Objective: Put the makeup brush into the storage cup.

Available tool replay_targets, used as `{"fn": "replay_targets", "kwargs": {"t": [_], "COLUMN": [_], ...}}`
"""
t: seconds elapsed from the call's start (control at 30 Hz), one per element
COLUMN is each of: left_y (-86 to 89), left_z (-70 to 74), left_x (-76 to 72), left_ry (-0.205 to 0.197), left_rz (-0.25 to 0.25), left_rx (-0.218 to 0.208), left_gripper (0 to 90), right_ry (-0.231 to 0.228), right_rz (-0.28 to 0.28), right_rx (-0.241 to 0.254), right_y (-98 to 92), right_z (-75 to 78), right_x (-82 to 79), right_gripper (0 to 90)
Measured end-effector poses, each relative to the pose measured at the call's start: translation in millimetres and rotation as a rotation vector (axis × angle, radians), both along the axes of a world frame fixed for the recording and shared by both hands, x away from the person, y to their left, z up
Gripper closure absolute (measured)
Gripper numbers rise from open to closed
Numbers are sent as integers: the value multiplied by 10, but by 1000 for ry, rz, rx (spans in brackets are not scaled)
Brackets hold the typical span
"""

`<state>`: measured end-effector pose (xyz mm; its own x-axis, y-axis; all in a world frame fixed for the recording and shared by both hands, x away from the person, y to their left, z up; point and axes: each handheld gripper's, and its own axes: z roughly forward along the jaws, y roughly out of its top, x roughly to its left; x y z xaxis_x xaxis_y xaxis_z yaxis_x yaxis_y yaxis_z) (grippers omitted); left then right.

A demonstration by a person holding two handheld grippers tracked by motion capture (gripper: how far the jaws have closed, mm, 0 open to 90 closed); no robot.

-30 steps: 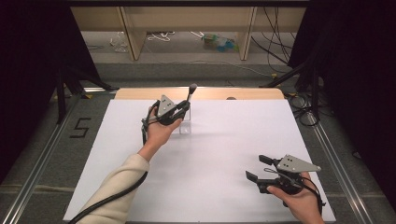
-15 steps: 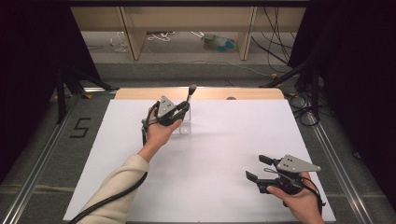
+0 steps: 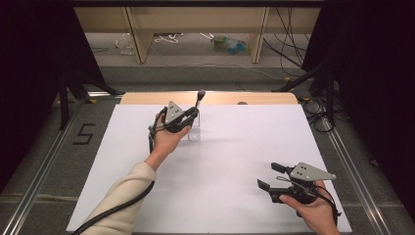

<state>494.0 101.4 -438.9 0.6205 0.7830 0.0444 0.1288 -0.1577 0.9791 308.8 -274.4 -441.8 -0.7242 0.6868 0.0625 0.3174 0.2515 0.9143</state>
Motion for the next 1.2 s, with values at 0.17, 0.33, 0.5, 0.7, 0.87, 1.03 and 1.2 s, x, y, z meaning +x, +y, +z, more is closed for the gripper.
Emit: {"fn": "replay_targets", "kwargs": {"t": [0.17, 0.33, 0.5, 0.7, 0.87, 1.03, 1.2], "left_y": [2, 2, 1, 4, 3, 1, -2], "left_z": [-16, -32, -40, -45, -49, -54, -61], "left_x": [-5, -5, -9, -10, -11, -10, -9], "left_ry": [6, 7, 10, 11, 11, 12, 14], "left_rz": [2, 5, 7, 8, 8, 9, 10], "left_rx": [1, 4, 4, 7, 7, 7, 5], "left_gripper": [786, 786, 786, 786, 786, 785, 785], "right_ry": [1, -1, 0, 21, -2, 1, 0], "right_rz": [0, 0, 0, -2, -2, 0, -1], "right_rx": [-1, 0, 1, 1, 0, -2, -1], "right_y": [-2, -1, -1, 2, 0, -2, -2], "right_z": [1, -1, 0, 3, -1, 1, 1], "right_x": [-1, 1, 1, -10, 0, -1, -2], "right_gripper": [223, 223, 223, 223, 223, 223, 223]}}
